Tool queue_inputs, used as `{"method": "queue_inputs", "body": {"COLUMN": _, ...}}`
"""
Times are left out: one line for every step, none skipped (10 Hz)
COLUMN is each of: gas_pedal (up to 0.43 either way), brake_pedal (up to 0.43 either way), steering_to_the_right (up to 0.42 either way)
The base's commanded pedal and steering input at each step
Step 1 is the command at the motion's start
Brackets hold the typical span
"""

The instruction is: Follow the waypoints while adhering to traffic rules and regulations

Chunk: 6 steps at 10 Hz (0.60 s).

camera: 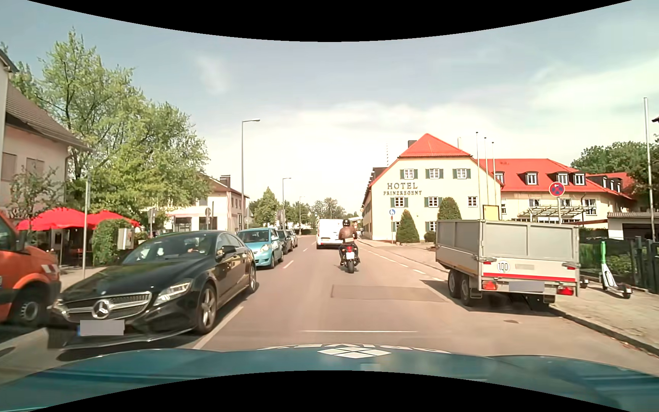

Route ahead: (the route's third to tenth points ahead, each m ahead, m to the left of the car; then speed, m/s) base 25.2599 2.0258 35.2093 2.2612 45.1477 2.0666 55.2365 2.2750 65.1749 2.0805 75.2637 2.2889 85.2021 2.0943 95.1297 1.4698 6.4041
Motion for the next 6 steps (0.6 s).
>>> {"method": "queue_inputs", "body": {"gas_pedal": 0.110, "brake_pedal": 0.000, "steering_to_the_right": -0.008}}
{"method": "queue_inputs", "body": {"gas_pedal": 0.110, "brake_pedal": 0.000, "steering_to_the_right": -0.009}}
{"method": "queue_inputs", "body": {"gas_pedal": 0.110, "brake_pedal": 0.000, "steering_to_the_right": -0.010}}
{"method": "queue_inputs", "body": {"gas_pedal": 0.110, "brake_pedal": 0.000, "steering_to_the_right": -0.009}}
{"method": "queue_inputs", "body": {"gas_pedal": 0.110, "brake_pedal": 0.000, "steering_to_the_right": -0.010}}
{"method": "queue_inputs", "body": {"gas_pedal": 0.110, "brake_pedal": 0.000, "steering_to_the_right": -0.012}}
